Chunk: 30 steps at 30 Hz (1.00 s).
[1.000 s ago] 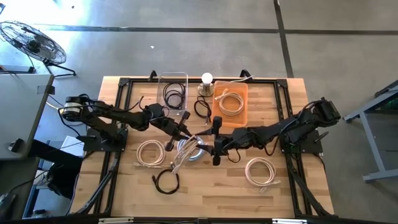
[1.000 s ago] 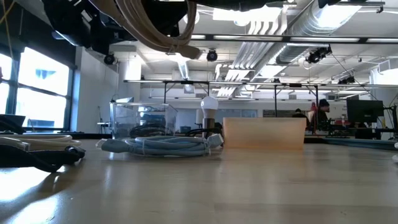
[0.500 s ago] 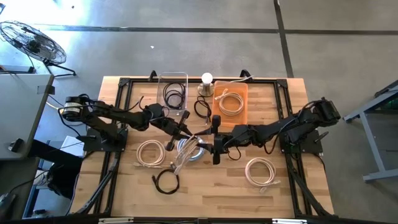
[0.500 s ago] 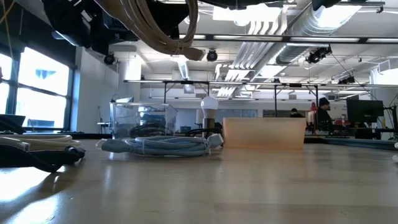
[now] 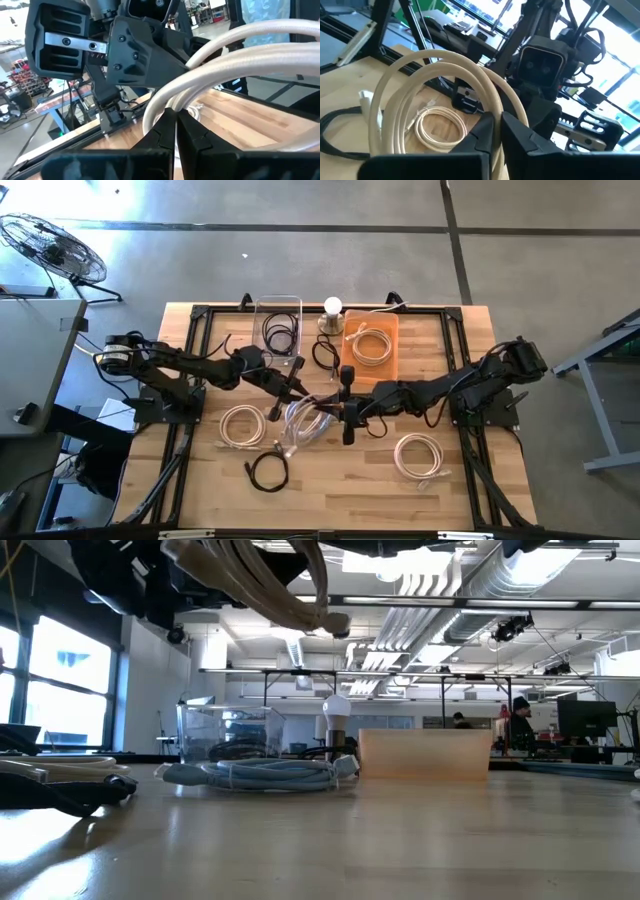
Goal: Pick & Place USB Port
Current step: Put the light brown charger cable into the orange bin
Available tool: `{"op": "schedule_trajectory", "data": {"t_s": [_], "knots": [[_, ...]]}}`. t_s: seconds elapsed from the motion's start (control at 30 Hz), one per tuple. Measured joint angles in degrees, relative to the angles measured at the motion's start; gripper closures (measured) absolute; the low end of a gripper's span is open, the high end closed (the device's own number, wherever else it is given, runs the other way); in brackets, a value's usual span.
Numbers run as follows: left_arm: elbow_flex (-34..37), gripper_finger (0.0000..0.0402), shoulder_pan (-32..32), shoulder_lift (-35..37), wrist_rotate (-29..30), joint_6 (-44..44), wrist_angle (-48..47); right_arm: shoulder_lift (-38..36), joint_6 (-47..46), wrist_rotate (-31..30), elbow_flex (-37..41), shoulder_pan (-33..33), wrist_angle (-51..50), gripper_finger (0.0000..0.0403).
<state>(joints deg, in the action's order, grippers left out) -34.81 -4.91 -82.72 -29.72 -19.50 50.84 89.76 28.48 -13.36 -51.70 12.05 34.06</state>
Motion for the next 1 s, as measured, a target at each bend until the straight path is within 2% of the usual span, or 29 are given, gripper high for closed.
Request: {"op": "schedule_trajectory", "data": {"t_s": [0.33, 0.53, 0.83, 1.0], "knots": [[0.0, 0.0379, 0.0, 0.0, 3.4, -1.7, -1.9, 0.0, -0.4, -2.1, 0.0, 0.1, -2.1, 0.0395], [0.0, 0.0344, 0.0, 0.0, 3.0, -6.0, -2.2, 0.0, -1.1, -3.1, 0.0, 0.5, -3.1, 0.0395], [0.0, 0.0289, 0.1, 0.5, 3.5, -6.2, -1.8, 0.0, -1.0, -5.0, 0.0, 1.9, -3.4, 0.0397], [0.0, 0.0268, 0.1, 2.8, 11.2, -12.9, -2.4, -0.3, 1.1, -7.0, 0.0, 3.8, -2.6, 0.0398]]}}
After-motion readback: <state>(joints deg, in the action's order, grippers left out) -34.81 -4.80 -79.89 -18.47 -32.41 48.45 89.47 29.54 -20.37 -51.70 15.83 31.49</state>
